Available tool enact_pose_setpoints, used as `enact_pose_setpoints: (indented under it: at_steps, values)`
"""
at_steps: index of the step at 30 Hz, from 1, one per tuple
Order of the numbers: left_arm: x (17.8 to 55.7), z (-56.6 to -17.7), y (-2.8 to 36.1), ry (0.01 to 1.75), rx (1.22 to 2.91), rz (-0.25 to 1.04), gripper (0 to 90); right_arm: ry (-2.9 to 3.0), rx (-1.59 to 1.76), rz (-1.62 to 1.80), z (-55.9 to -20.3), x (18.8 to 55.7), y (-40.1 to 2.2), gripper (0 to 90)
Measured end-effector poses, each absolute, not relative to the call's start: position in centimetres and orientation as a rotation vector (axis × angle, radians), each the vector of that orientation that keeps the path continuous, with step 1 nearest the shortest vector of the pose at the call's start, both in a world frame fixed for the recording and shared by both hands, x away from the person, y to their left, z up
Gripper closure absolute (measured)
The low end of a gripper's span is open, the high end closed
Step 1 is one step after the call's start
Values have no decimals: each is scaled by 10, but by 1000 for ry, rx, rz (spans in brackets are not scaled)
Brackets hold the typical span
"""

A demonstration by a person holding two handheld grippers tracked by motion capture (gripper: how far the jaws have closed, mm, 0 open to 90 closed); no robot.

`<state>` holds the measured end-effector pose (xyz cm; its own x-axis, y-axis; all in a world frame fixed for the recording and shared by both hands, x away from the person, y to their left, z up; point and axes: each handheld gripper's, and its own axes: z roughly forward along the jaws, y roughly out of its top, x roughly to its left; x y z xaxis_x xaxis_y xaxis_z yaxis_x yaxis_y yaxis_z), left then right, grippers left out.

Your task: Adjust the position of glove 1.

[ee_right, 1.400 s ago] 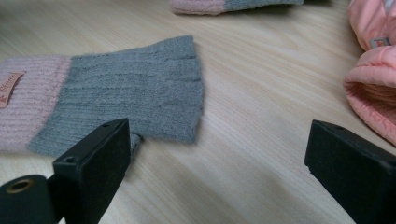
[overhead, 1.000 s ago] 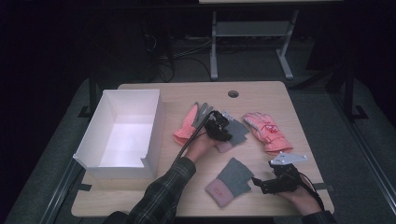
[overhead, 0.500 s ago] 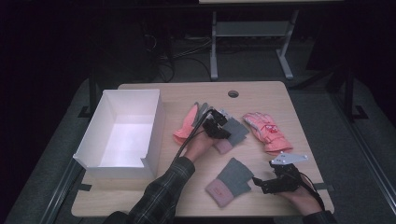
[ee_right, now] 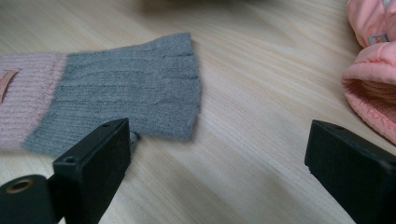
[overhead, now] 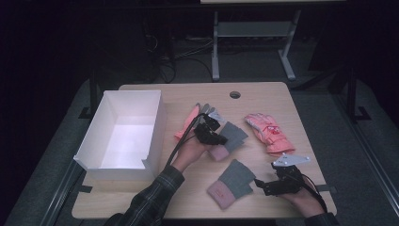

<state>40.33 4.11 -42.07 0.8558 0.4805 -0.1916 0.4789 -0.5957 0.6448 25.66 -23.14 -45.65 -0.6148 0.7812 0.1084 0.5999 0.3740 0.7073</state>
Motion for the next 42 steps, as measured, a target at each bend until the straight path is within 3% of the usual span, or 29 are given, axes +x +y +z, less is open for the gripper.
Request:
enact_pose_setpoints:
  at_steps: [21, 42]
  values:
    - [327, -398, 82, 692, 2227, -52, 852, 2390, 1219, 1059, -457, 257, -230, 66]
    - [295, -412, 42, 626, 2306, -87, 851, 2379, 1230, 1047, -457, 258, -234, 67]
